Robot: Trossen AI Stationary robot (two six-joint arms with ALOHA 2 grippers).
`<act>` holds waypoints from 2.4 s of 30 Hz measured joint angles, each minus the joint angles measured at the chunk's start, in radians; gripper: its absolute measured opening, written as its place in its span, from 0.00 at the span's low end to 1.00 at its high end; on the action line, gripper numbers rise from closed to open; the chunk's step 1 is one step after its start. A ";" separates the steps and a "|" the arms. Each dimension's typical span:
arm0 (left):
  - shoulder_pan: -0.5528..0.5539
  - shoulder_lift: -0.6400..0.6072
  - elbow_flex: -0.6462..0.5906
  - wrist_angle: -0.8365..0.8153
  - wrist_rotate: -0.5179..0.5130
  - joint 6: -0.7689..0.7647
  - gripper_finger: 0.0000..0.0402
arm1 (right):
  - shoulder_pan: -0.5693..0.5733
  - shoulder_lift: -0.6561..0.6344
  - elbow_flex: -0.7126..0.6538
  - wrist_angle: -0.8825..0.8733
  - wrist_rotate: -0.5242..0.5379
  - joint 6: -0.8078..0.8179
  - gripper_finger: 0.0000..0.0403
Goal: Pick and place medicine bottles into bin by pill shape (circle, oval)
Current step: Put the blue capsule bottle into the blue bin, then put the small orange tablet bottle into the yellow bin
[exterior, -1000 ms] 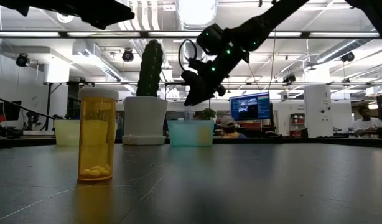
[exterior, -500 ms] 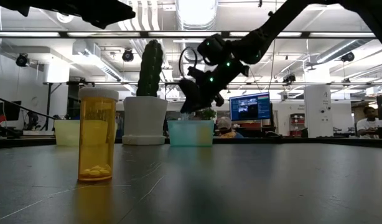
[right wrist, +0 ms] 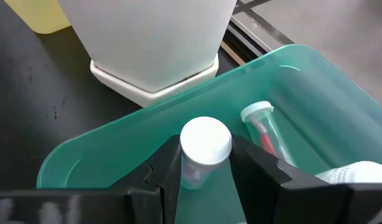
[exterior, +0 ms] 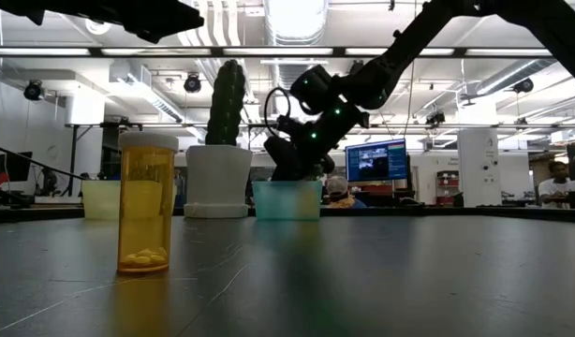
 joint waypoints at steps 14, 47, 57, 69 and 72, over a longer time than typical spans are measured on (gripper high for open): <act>0.000 0.001 0.000 0.000 -0.006 0.012 0.36 | 0.013 -0.017 0.000 -0.008 0.000 0.007 0.51; -0.005 0.086 -0.016 0.008 0.020 -0.291 0.36 | 0.437 -0.597 -0.435 -0.032 0.210 -0.027 0.54; -0.108 0.261 0.047 0.036 0.035 -0.527 0.36 | 0.453 -0.776 -0.626 0.226 0.124 -0.173 0.54; -0.233 0.472 0.328 -0.277 0.035 -0.642 0.36 | 0.452 -0.968 -0.721 0.271 0.074 -0.298 0.54; -0.260 0.536 0.429 -0.447 0.035 -0.641 0.36 | 0.452 -1.007 -0.744 0.295 0.070 -0.335 0.54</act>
